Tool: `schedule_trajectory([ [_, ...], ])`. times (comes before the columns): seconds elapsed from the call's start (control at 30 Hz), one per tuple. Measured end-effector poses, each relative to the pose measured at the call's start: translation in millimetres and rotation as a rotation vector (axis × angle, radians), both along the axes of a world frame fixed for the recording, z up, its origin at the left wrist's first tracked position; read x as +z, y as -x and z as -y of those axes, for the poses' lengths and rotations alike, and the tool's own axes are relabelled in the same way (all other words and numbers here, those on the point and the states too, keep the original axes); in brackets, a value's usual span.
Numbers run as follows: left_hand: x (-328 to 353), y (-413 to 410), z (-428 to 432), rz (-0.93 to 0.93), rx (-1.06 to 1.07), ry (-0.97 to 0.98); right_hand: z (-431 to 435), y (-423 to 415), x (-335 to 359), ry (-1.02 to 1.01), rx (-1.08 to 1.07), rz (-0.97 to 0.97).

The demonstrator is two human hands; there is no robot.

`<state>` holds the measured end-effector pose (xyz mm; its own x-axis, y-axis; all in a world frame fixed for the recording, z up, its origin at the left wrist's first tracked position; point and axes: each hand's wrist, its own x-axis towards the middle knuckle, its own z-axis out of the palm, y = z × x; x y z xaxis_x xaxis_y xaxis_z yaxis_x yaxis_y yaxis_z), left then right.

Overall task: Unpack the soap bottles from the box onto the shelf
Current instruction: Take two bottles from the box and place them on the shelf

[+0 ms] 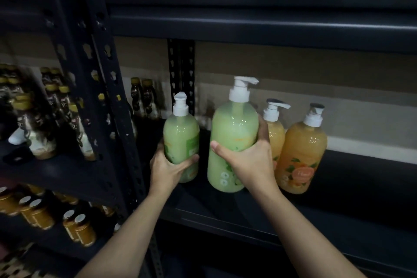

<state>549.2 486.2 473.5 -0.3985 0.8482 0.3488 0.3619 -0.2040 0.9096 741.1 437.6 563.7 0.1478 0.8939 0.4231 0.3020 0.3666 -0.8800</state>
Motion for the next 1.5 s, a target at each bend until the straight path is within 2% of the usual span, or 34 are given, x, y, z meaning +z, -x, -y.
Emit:
schedule_trajectory([
  [0.2,-1.0,4.4,-0.1,0.013,-0.016,-0.01,-42.9,33.0,-3.9,-0.058,0.027,-0.093],
  [0.63,-4.6,8.6,-2.6,0.009,-0.026,0.008,-65.7,37.2,-54.5,-0.009,0.028,-0.079],
  [1.07,-3.2,10.0,-0.8,0.001,-0.028,0.026,-74.8,33.4,-59.8,0.043,0.121,-0.03],
  [1.3,-2.2,10.1,-0.5,-0.021,-0.053,0.079,-65.5,32.7,-65.6,0.065,0.049,0.053],
  [1.5,-3.5,14.3,3.8,-0.018,-0.158,0.181,-61.2,36.1,-67.9,0.052,-0.044,0.071],
])
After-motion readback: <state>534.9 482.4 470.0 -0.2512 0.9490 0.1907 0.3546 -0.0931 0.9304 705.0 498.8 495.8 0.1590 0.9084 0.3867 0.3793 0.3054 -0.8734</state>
